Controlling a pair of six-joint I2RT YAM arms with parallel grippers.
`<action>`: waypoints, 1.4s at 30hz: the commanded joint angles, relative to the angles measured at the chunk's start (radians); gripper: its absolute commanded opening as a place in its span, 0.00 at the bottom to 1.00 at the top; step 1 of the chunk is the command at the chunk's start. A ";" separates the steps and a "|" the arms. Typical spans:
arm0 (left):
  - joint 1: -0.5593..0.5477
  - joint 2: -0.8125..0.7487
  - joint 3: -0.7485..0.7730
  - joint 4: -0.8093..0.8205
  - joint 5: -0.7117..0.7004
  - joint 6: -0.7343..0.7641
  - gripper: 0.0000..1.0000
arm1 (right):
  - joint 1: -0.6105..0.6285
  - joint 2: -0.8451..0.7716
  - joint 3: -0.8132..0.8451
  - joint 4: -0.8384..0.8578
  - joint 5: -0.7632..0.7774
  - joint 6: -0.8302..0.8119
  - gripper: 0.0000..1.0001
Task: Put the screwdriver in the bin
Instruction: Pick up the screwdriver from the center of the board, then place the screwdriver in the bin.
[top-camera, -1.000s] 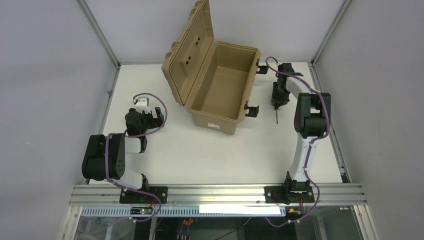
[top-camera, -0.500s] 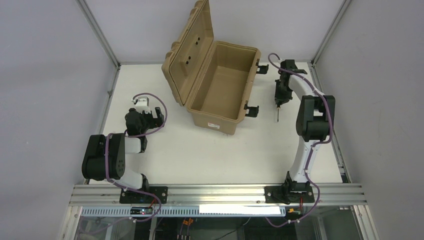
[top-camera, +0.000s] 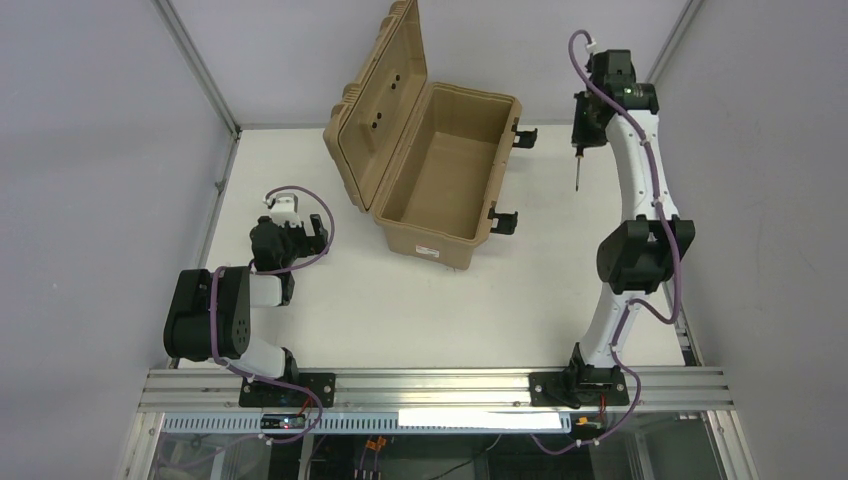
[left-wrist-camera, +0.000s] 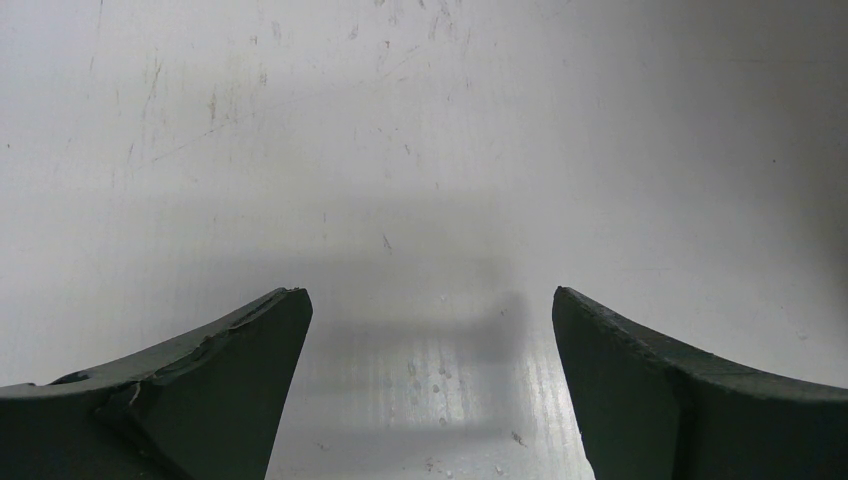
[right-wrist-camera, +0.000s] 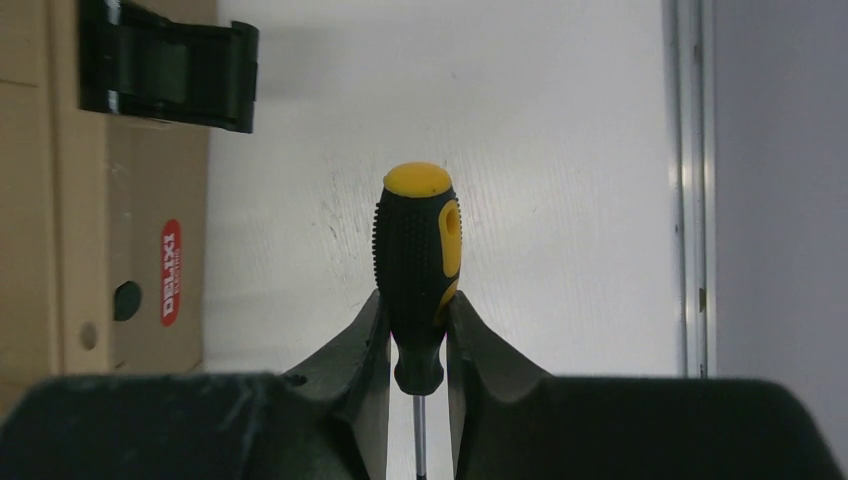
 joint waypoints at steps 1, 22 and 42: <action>0.006 -0.001 -0.002 0.043 0.016 -0.007 0.99 | -0.004 -0.001 0.260 -0.220 0.026 -0.023 0.10; 0.008 0.001 -0.002 0.043 0.015 -0.007 0.99 | 0.073 -0.024 0.476 -0.307 -0.032 0.203 0.05; 0.006 0.000 -0.002 0.043 0.015 -0.007 0.99 | 0.386 0.060 0.446 -0.109 0.023 0.360 0.03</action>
